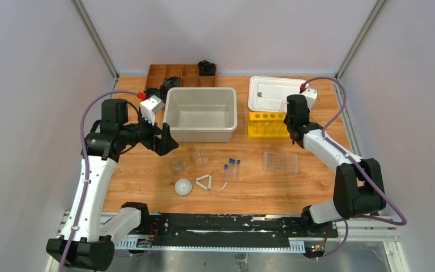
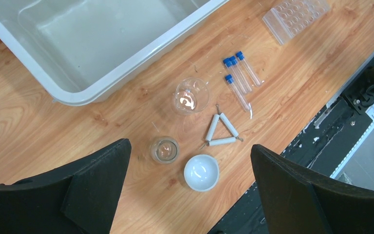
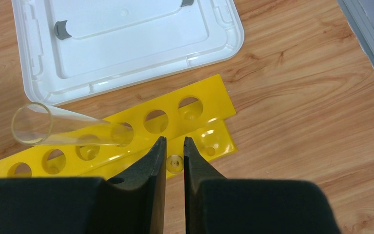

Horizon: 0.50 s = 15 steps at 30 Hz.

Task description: Organize the chemistry lab equipment

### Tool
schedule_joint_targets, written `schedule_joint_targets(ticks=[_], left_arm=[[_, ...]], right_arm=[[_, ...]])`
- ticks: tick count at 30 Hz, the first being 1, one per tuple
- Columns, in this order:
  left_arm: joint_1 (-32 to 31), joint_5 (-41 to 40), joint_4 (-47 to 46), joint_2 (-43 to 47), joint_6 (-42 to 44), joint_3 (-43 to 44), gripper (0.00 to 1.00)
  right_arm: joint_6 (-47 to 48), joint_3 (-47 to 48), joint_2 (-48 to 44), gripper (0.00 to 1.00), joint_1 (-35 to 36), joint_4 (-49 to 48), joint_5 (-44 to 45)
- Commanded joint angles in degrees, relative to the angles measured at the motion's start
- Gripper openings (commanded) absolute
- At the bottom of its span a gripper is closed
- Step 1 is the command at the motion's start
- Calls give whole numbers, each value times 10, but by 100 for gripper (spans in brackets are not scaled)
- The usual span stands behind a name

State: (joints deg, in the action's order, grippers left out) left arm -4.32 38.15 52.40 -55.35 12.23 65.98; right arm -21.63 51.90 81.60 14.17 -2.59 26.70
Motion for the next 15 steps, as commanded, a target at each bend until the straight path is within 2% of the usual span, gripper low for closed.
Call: schedule_joint_targets(ticks=[1,5,11,15], left_arm=[[-2,-5,-6,7,8,4,100],[-2,-3,-6,9,8,3,100],[-2,-5,-6,8,9,4,100],[-2,-2,-6,6,8,7,100]], right_arm=[[5,-11,4,1,11,-7,22],[5,-15,3,4,16,-5,25],[4,-14,1,22,20,-1,33],[0,-3,-3,31,20,15,33]])
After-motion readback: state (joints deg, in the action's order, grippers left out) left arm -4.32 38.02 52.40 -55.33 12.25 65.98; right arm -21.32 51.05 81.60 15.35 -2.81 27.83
